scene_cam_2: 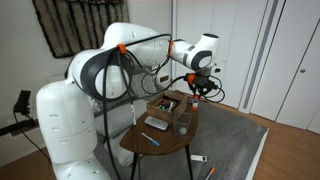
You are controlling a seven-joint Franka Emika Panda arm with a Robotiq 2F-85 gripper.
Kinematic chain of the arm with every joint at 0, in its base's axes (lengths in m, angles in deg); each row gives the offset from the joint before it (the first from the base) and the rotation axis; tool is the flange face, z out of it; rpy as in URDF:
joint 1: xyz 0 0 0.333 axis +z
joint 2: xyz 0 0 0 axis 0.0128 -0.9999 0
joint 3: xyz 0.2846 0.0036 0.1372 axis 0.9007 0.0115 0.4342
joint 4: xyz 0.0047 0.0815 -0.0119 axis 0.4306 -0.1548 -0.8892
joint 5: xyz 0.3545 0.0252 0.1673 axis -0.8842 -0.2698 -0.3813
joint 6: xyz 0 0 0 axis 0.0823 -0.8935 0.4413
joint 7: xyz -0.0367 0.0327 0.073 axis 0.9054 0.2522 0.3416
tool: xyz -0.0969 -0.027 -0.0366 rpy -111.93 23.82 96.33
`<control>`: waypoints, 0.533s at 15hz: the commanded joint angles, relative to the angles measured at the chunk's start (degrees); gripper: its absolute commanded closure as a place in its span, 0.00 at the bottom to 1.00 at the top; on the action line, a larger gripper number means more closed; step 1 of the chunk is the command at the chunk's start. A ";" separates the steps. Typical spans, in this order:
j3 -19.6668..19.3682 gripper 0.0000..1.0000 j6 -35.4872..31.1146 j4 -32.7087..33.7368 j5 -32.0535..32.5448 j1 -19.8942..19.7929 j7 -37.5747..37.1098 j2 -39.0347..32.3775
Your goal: Remove the orange bottle from the office pen holder
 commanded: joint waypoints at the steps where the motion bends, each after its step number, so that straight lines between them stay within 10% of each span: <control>1: 2.86 0.92 -2.50 1.32 0.56 0.44 -2.94 -3.42; 8: 5.09 0.92 -9.99 -1.75 3.88 1.34 -7.46 -6.17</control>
